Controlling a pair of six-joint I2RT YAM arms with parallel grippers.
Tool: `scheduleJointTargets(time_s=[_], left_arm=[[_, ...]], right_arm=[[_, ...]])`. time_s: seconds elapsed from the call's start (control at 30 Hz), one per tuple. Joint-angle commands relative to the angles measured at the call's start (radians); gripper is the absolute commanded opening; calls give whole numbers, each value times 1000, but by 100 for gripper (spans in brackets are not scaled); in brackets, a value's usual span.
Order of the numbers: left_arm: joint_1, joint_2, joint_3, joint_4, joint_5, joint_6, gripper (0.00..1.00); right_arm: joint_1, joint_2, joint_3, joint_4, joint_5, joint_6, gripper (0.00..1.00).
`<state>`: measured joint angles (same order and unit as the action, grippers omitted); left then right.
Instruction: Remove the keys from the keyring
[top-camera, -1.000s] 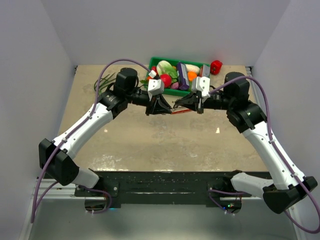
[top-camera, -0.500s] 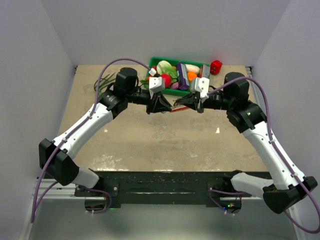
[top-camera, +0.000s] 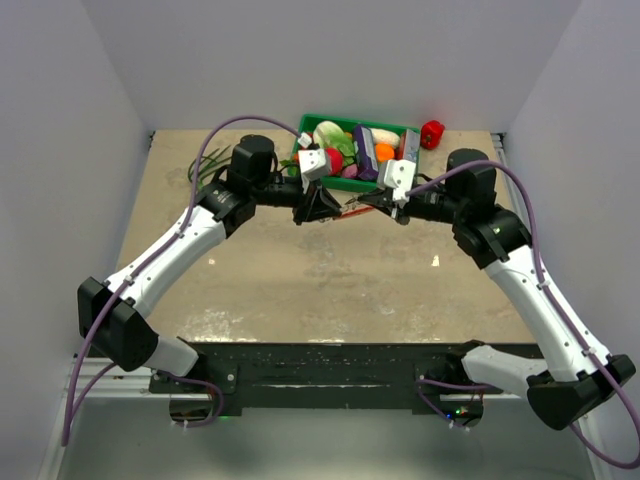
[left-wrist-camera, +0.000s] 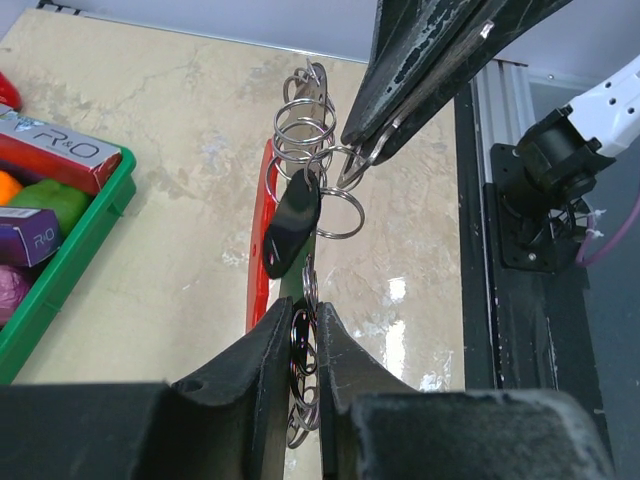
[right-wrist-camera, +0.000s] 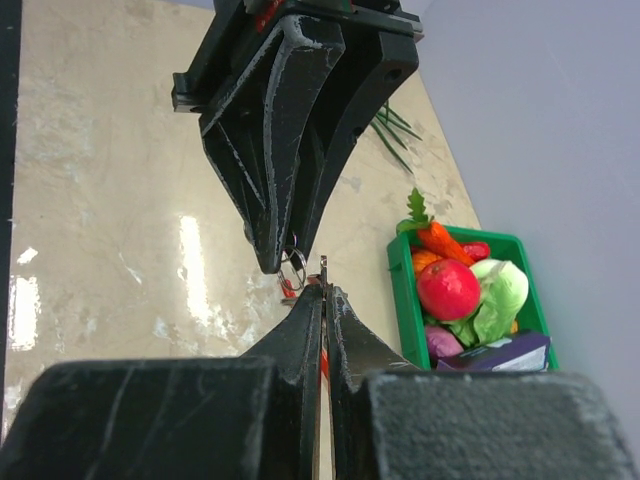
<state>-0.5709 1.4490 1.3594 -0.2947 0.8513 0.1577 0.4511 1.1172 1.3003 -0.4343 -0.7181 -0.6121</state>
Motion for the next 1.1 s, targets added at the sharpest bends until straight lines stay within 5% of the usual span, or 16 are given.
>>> scheduleJointTargets(time_s=[0.0, 0.8, 1.07], left_arm=[[-3, -36, 14, 54, -34, -26, 0], [6, -58, 38, 55, -132, -56, 0], [8, -59, 46, 45, -130, -49, 0]], right_arm=[[-3, -20, -18, 28, 43, -26, 0], [-2, -114, -150, -49, 78, -149, 1], [-3, -132, -173, -76, 106, -186, 29]])
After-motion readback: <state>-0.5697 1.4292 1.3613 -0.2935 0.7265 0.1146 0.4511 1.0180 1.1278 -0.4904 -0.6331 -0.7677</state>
